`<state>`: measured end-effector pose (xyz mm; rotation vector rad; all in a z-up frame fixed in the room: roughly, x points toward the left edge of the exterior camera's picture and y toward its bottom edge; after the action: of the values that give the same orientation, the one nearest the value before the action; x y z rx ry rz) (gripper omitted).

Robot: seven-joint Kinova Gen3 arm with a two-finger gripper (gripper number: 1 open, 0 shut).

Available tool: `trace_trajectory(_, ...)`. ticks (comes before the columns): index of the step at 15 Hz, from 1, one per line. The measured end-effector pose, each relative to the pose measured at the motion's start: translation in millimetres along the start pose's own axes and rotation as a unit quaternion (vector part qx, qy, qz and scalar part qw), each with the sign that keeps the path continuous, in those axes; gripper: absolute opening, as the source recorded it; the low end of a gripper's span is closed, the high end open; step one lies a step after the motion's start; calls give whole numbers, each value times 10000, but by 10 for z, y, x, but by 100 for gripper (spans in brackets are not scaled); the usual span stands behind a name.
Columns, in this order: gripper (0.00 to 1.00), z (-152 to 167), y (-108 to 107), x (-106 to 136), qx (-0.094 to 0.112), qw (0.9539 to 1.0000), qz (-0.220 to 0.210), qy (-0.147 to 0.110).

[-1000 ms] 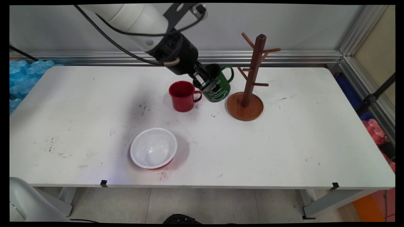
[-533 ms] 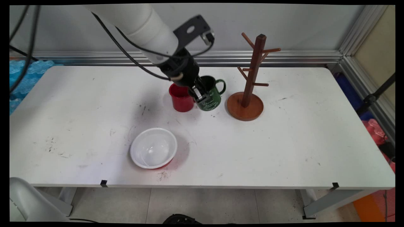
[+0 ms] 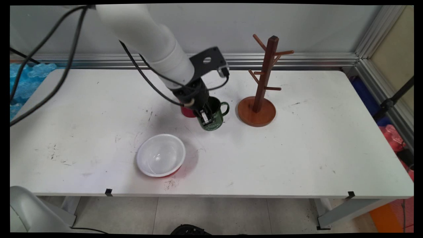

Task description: Place the picked object on the table

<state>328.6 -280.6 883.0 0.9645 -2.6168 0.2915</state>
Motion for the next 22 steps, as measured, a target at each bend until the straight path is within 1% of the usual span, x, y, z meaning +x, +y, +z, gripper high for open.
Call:
trace_trajectory(2, 0, 90, 43, -29, 11, 9999, 50, -114)
trace_trajectory(6, 0, 226, 108, -80, 38, 9996, 126, -247)
trace_trajectory(12, 0, 427, 175, -132, 106, 9992, 254, -301)
trace_trajectory(21, 0, 570, 234, -197, 148, 9987, 332, -353)
trace_trajectory(22, 100, 577, 240, -202, 150, 9987, 338, -353)
